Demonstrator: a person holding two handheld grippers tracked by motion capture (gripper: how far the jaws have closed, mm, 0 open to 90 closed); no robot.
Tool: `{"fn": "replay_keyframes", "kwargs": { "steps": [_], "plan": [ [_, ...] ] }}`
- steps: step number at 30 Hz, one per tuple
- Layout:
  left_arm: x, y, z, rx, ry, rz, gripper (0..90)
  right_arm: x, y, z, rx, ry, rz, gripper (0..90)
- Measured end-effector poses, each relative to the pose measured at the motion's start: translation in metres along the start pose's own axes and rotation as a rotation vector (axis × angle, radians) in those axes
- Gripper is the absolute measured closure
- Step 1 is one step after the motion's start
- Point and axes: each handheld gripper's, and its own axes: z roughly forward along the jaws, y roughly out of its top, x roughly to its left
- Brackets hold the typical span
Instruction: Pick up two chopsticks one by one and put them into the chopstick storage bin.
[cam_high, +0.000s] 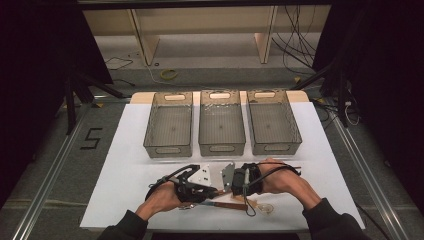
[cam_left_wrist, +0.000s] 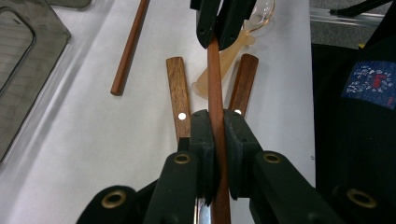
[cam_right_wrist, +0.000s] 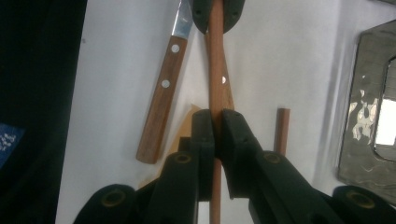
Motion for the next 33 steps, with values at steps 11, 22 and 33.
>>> {"fn": "replay_keyframes", "kwargs": {
  "steps": [11,22,33],
  "plan": [
    [0.013,-0.010,-0.013,-0.028,0.060,-0.069,82.9,-0.006,-0.023,-0.025,-0.195,-0.096,0.236,52.6],
    [0.028,-0.016,-0.032,-0.069,0.146,-0.174,82.8,0.003,-0.052,-0.031,-0.276,-0.134,0.349,42.2],
    [0.049,-0.023,-0.052,-0.142,0.244,-0.303,82.8,0.009,-0.075,-0.014,-0.272,-0.128,0.429,36.9]
  ]
}}
